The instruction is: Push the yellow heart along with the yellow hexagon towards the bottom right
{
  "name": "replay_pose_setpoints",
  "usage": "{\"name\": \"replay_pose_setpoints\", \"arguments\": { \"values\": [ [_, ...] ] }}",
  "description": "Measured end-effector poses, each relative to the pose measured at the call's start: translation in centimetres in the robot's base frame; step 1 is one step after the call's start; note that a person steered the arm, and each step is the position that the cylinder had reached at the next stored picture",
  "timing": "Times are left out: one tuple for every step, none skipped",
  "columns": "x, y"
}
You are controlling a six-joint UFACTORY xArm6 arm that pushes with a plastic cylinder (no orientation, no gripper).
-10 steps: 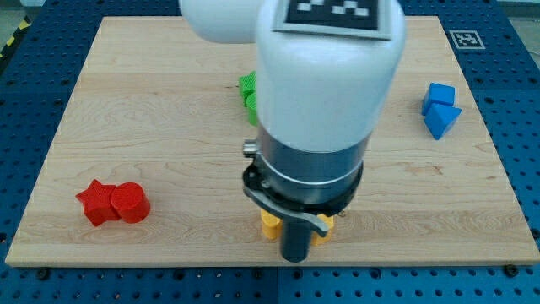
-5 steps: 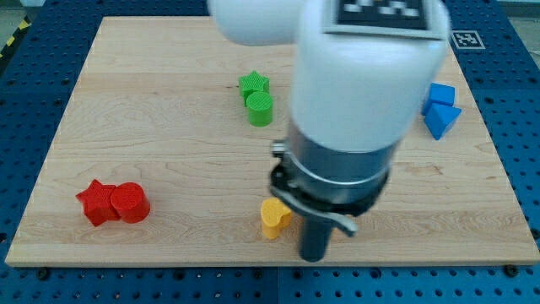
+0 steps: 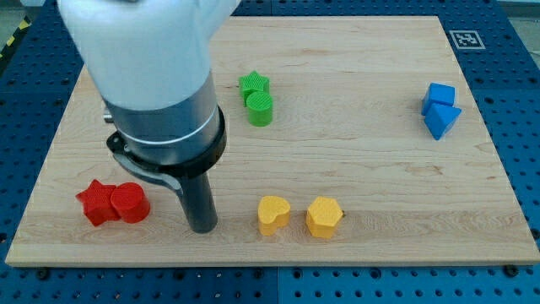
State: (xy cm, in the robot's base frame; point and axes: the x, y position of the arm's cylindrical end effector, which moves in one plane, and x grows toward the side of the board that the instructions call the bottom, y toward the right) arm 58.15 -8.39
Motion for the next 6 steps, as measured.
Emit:
{"name": "replay_pose_setpoints", "arguments": {
  "values": [
    [0.0, 0.0],
    [0.0, 1.0],
    [0.0, 3.4],
    [0.0, 5.8],
    [0.0, 8.1],
    [0.0, 9.4]
  ]
}}
